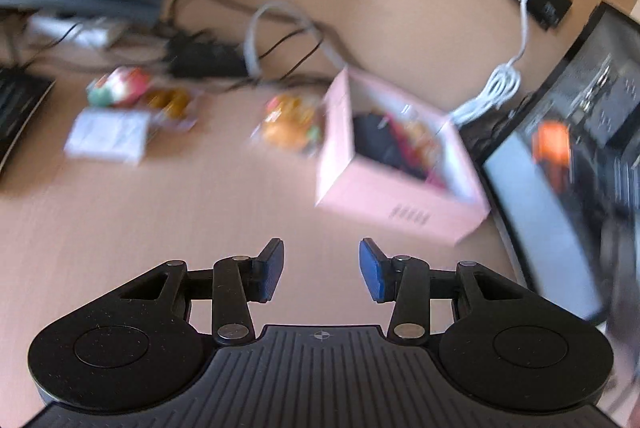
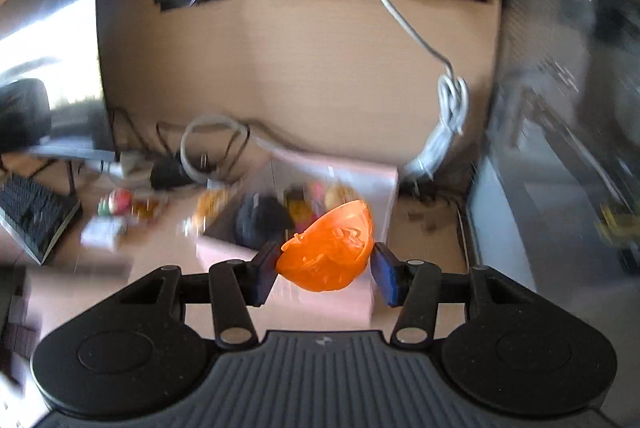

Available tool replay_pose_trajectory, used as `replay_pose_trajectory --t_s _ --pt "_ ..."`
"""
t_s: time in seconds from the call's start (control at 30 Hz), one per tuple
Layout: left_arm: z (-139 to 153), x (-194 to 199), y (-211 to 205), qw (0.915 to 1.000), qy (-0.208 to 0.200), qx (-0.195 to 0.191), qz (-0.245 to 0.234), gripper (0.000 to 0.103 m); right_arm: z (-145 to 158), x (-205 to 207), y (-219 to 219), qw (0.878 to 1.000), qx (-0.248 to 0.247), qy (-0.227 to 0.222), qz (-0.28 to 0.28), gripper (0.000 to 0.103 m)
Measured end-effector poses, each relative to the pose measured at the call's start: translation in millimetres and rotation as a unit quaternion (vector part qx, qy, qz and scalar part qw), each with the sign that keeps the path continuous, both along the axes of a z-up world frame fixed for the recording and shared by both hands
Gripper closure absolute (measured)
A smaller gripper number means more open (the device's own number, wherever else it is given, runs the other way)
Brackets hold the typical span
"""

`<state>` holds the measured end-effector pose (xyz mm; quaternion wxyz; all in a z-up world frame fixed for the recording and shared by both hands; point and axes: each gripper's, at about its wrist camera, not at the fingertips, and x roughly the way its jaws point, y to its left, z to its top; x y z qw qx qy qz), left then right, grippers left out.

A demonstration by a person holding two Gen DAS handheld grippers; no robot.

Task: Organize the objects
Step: 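Drop the orange cup toy into the pink box from the right gripper, then grasp the yellow-labelled bagged bun with the left gripper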

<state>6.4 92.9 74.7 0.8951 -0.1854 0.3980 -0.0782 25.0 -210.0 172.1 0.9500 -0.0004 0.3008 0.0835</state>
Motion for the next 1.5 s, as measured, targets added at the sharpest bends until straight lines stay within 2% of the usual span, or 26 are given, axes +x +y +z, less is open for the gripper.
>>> replay_pose_trajectory --t_s 0.1,0.27,0.3,0.33,0.4,0.47,0.53,0.57,0.63,0.67,0.7,0.87,0.97,1.07,1.17,1.3,1.43,1.47,1.5 --pt "-11 -24 7 0.9997 0.015 0.017 0.004 0.058 16 42 10 0.999 0.025 -0.021 0.003 0.053" --pt "-19 -48 28 0.9985 0.034 0.012 0.04 0.058 33 115 40 0.998 0.031 -0.052 0.002 0.053" --pt "-19 -53 35 0.998 0.037 0.012 0.049 0.058 35 127 46 0.998 0.029 -0.052 0.006 0.051" --pt "-19 -58 41 0.9976 0.038 0.013 0.057 0.058 36 138 50 0.998 0.03 -0.051 0.01 0.037" --pt "-19 -68 52 0.9968 0.038 0.013 0.068 0.058 36 153 56 0.998 0.03 -0.052 0.008 0.019" --pt "-20 -74 62 0.996 0.038 0.014 0.08 0.058 37 152 57 0.997 0.035 -0.07 0.004 0.013" --pt "-22 -76 69 0.9952 0.04 0.013 0.088 0.058 38 144 55 0.995 0.05 -0.088 0.001 0.0" --pt "-24 -76 72 0.9949 0.042 0.012 0.091 0.058 37 136 54 0.992 0.055 -0.11 -0.009 0.0" --pt "-26 -70 72 0.995 0.045 0.011 0.088 0.058 31 111 55 0.981 0.053 -0.183 -0.039 0.0" --pt "-27 -65 70 0.9955 0.047 0.011 0.082 0.058 28 102 58 0.977 0.047 -0.205 -0.042 0.0" --pt "-28 -60 68 0.9959 0.048 0.012 0.076 0.058 26 96 60 0.977 0.038 -0.207 -0.033 0.0" --pt "-27 -19 53 0.9987 0.035 0.018 0.032 0.058 13 82 65 0.989 0.021 -0.147 0.018 0.0" --pt "-22 18 46 0.9997 0.021 0.011 0.01 0.058 1 68 65 0.993 0.002 -0.12 0.015 0.0" --pt "-15 68 42 1.0 0.002 0.008 -0.004 0.058 -16 53 61 0.997 -0.003 -0.074 0.014 0.0" --pt "-12 127 41 0.9999 -0.007 -0.012 0.007 0.058 -39 29 60 0.999 -0.02 -0.029 0.016 0.0" --pt "-26 197 37 0.9979 0.034 -0.055 0.001 0.058 -69 -16 61 0.997 -0.069 0.014 0.035 0.0" --pt "-43 234 21 0.9968 0.068 -0.041 -0.014 0.057 -92 -47 64 0.992 -0.111 0.047 0.049 0.0" --pt "-48 238 16 0.9967 0.073 -0.033 -0.016 0.055 -98 -53 64 0.991 -0.114 0.057 0.05 0.0" --pt "-51 242 12 0.9969 0.075 -0.021 -0.015 0.047 -103 -58 65 0.99 -0.117 0.064 0.05 0.0"
